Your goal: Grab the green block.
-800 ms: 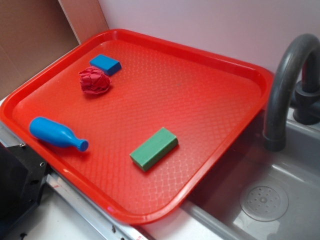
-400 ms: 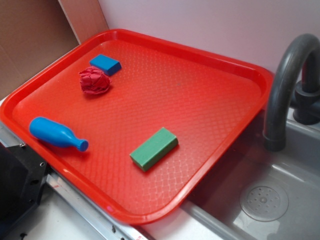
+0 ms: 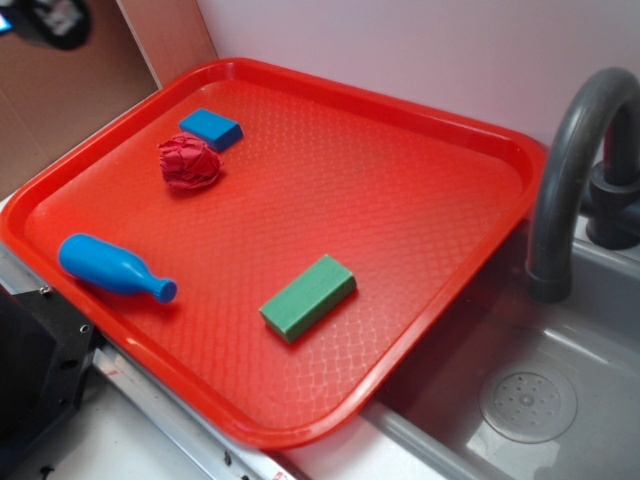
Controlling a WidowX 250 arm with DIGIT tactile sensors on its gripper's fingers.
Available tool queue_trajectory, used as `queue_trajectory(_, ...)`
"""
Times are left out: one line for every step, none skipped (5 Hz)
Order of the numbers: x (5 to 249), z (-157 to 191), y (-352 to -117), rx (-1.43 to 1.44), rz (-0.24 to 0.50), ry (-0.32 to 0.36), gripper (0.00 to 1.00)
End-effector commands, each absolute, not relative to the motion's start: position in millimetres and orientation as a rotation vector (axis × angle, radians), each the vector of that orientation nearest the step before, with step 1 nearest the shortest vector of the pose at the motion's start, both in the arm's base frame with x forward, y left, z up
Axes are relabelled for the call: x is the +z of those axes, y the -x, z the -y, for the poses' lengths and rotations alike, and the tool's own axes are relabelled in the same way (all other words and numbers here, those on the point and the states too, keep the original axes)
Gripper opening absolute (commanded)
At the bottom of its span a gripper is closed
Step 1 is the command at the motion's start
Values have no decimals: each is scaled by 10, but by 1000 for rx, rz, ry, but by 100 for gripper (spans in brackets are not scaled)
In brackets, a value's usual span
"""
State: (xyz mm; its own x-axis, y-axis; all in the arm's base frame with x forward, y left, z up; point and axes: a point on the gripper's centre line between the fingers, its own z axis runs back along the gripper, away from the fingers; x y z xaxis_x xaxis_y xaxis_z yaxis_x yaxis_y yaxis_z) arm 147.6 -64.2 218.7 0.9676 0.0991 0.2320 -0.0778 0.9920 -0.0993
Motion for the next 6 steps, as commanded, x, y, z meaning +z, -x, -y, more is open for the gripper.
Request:
queue_trajectory(1947, 1075, -1761, -33, 221, 206, 100)
queue_trajectory(1725, 1210, -1827, -93, 152, 262, 100)
queue_trajectory(1503, 1308, -1863, -110, 129, 227, 100)
queue_trajectory(1327, 1388, -1896, -129, 96, 190, 100)
queue_trajectory(1190, 1454, -1879, -139, 78, 162, 100)
queue_trajectory(898, 1510, -1846, -134, 40, 114, 100)
